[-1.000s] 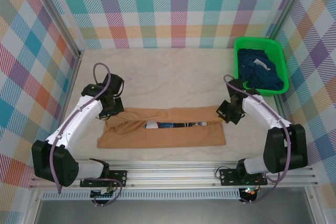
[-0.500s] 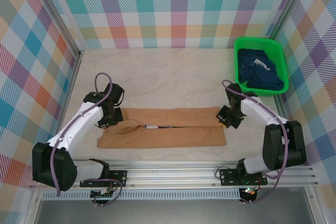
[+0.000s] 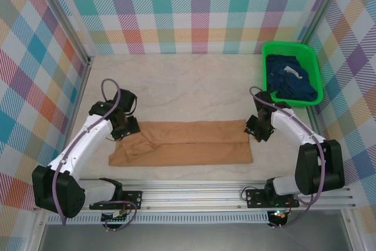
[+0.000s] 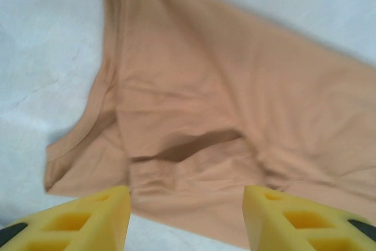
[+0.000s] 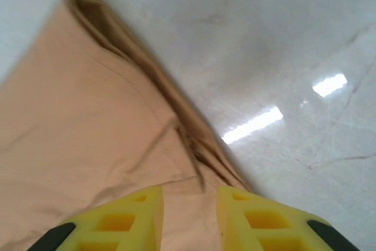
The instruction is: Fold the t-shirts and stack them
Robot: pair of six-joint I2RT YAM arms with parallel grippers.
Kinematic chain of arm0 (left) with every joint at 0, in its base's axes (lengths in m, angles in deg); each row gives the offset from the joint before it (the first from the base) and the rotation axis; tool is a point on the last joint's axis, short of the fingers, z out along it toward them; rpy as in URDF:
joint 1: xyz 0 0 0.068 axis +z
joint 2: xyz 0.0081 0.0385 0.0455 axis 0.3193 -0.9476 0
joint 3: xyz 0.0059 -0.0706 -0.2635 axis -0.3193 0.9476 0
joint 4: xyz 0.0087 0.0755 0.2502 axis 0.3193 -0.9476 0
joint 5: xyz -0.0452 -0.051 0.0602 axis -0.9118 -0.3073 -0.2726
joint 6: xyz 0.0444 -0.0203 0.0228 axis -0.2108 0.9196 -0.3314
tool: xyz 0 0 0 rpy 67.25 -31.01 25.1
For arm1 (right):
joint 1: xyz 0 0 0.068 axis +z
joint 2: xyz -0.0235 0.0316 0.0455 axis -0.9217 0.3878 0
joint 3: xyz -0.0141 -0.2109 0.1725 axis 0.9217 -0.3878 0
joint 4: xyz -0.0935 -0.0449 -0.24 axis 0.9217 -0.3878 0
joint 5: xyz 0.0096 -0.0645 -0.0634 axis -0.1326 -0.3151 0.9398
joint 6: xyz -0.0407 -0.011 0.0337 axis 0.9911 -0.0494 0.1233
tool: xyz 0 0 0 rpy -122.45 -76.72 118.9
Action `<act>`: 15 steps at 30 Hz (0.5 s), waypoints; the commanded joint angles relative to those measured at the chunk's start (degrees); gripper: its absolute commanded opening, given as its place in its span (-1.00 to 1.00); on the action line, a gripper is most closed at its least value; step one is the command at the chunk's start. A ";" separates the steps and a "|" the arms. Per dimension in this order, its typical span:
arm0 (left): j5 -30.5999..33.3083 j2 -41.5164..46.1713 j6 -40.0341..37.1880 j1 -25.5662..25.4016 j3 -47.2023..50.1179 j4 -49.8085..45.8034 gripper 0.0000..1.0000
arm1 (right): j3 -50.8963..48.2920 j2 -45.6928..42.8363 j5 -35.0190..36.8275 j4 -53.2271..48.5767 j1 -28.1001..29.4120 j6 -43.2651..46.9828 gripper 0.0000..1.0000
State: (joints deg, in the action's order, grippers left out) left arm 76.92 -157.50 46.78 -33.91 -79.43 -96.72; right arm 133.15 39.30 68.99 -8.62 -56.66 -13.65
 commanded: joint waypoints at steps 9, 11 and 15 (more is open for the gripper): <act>-8.65 -26.21 0.46 15.22 -10.02 10.30 -0.09 | 11.22 17.01 -4.37 7.78 2.31 -1.39 -0.53; -8.94 -29.23 -0.26 16.14 -10.73 11.31 -0.15 | 11.48 18.99 -4.95 7.78 2.48 -3.16 -0.53; -6.33 -33.33 -1.72 16.50 -10.91 10.68 -0.22 | 9.80 21.72 -3.89 7.49 2.48 -4.76 -0.54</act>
State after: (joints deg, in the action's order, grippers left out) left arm 69.71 -189.50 46.52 -17.85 -88.80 -85.94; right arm 143.40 59.76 65.36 -0.60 -54.34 -15.99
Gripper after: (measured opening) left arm 0.392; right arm 0.230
